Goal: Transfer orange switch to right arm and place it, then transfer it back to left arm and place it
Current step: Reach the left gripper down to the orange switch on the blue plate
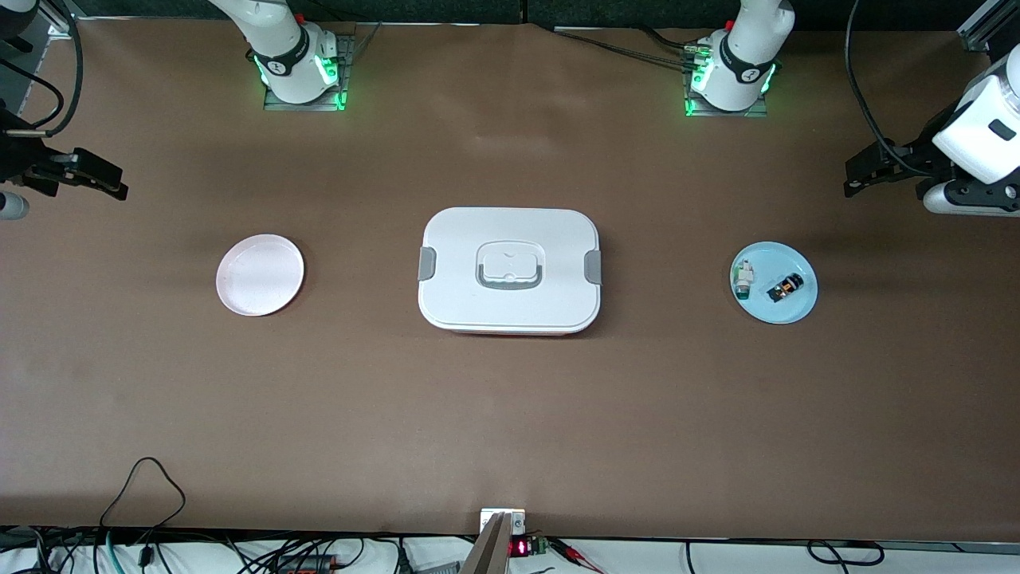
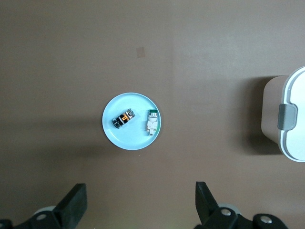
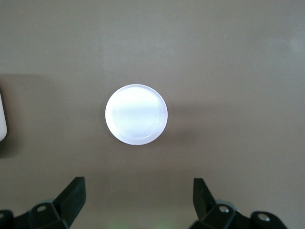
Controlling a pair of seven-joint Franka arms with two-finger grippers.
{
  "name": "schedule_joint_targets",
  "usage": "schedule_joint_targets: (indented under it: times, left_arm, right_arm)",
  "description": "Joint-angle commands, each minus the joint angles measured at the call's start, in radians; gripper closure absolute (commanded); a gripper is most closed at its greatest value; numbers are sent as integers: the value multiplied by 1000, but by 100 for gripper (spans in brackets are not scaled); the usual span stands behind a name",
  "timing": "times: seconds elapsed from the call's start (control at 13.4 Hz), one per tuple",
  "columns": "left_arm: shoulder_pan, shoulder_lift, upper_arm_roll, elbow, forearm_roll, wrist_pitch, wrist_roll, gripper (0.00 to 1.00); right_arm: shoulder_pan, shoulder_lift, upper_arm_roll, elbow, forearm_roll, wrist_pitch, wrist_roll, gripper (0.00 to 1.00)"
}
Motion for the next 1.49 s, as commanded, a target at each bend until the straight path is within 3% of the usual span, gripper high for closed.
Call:
schedule_joint_targets:
  times: [0.0, 0.3, 0.45, 0.6, 1.04, 1.27, 1.42]
  left_arm:
    - [6, -5, -8, 2, -12, 3, -26, 0]
    - [12, 1, 3, -8, 1, -46, 0, 0]
    - [16, 44, 0, -7, 44, -130, 52, 0]
    - [61, 93, 3, -12, 52, -129, 48, 0]
    - [159, 222, 4, -53, 57, -37, 23, 0]
    - [194, 221, 4, -174, 60, 85, -18, 0]
    - [199, 222, -2, -231, 123, 180, -111, 0]
  right_arm:
    - [3, -89, -5, -109, 3, 59, 7, 0]
    - [5, -96, -1, -117, 1, 49, -15, 0]
    - [3, -96, -5, -117, 1, 49, -16, 0]
    - [3, -94, -5, -117, 3, 49, -16, 0]
    - [3, -92, -6, -114, 4, 49, -16, 0]
    - [0, -91, -6, -106, 7, 43, -16, 0]
    - [-3, -91, -9, -108, 9, 41, -18, 0]
